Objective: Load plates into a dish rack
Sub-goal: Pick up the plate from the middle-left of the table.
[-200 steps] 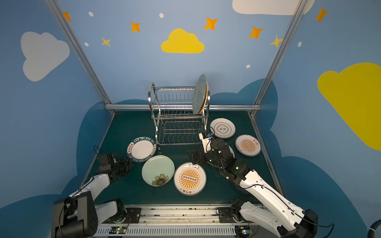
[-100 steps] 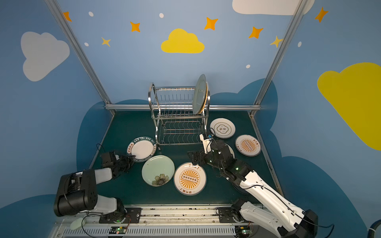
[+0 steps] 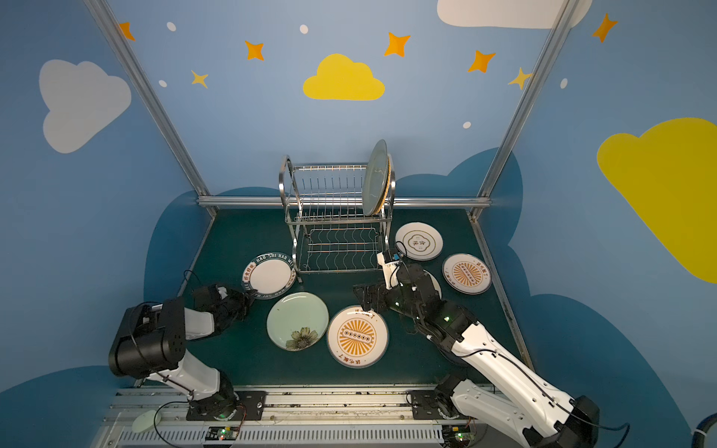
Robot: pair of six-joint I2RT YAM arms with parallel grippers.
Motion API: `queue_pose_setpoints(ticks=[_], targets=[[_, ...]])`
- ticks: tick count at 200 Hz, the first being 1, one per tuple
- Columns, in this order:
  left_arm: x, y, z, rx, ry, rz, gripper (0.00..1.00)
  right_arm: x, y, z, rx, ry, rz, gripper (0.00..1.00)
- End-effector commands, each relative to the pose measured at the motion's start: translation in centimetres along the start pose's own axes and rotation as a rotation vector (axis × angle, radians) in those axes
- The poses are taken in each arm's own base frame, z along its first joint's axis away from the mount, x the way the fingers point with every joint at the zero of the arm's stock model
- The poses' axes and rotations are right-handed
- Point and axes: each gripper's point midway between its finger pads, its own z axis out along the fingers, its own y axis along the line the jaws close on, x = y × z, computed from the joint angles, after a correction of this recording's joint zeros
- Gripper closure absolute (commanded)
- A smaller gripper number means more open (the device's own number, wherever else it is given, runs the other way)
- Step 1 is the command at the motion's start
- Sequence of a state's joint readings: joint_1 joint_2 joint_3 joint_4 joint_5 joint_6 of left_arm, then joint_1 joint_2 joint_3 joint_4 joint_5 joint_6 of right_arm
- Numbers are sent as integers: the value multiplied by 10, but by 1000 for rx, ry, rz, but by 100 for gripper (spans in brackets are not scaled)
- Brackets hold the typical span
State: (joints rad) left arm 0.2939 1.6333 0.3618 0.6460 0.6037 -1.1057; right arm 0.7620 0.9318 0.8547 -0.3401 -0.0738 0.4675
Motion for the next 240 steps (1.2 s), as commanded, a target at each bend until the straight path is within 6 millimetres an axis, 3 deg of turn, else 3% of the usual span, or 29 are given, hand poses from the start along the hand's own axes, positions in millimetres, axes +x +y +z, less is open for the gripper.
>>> queue_pose_setpoints(ticks=[1, 50, 101, 133, 200, 240], targets=[[-1, 31, 0, -81, -19, -77, 91, 5, 3, -1, -28, 3, 18, 8], [-8, 14, -28, -64, -97, -104, 96, 7, 18, 12, -132, -4, 78, 6], [-18, 0, -91, -70, -269, -162, 96, 8, 37, 30, -237, 36, 104, 6], [-11, -23, -128, 12, -340, -146, 96, 7, 41, 41, -256, 53, 125, 6], [50, -85, -153, 189, -52, 8, 96, 4, 34, 56, -221, 68, 204, 6], [88, -112, -172, 273, 94, 144, 96, 6, 27, 61, -199, 82, 259, 6]])
